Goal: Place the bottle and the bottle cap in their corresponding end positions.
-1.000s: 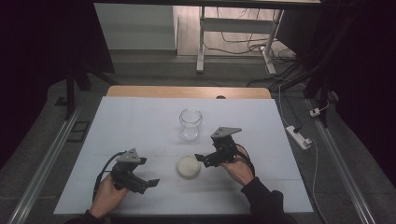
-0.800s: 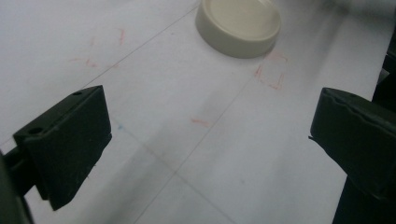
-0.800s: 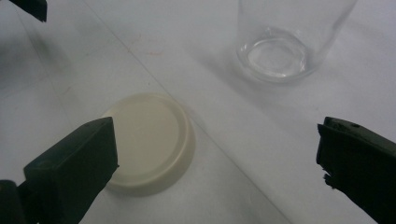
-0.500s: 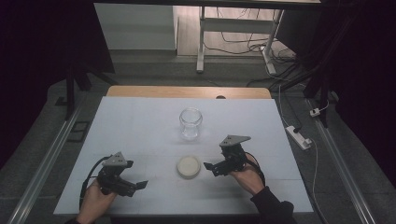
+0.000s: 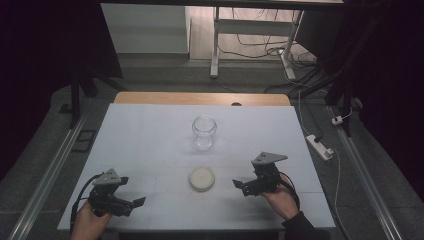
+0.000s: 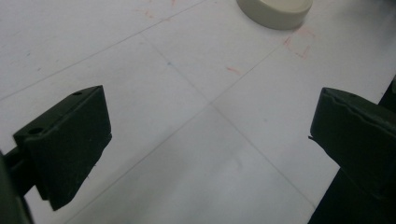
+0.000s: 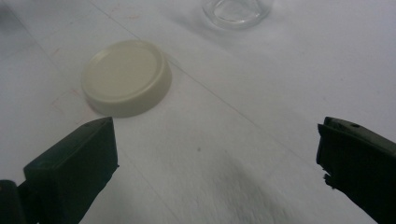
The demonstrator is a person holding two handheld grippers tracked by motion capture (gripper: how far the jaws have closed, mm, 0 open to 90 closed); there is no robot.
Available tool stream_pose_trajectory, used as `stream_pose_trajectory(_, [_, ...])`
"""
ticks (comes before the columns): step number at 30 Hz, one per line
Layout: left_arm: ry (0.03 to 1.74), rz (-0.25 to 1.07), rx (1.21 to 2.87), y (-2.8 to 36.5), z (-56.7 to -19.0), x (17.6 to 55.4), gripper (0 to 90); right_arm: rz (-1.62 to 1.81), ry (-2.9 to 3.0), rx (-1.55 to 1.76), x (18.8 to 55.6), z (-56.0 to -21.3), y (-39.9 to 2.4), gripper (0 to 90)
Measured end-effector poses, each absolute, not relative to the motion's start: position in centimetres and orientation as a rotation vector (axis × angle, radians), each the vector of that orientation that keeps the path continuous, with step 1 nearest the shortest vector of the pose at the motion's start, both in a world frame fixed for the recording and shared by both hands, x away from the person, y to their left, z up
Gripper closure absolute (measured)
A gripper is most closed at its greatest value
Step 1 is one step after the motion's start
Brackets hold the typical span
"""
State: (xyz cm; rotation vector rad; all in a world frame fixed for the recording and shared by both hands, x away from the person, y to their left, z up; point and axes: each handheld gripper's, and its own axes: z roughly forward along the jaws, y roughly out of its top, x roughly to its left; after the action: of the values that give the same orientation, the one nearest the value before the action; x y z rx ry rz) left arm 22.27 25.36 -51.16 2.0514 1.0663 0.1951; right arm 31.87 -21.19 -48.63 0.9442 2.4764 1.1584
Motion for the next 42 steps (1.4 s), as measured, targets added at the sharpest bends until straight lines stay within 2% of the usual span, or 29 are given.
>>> stream_pose_trajectory(23, [1.206,0.238,1.984,29.2,-51.9,19.1,0.0,1.126,2.331,1.134,27.1,-49.0,-28.6,0.0])
stream_pose_trajectory(42, [1.298,0.264,1.994,30.4,-52.6,17.6,0.0,1.027,2.306,1.237,24.8,-49.7,-30.6,0.0])
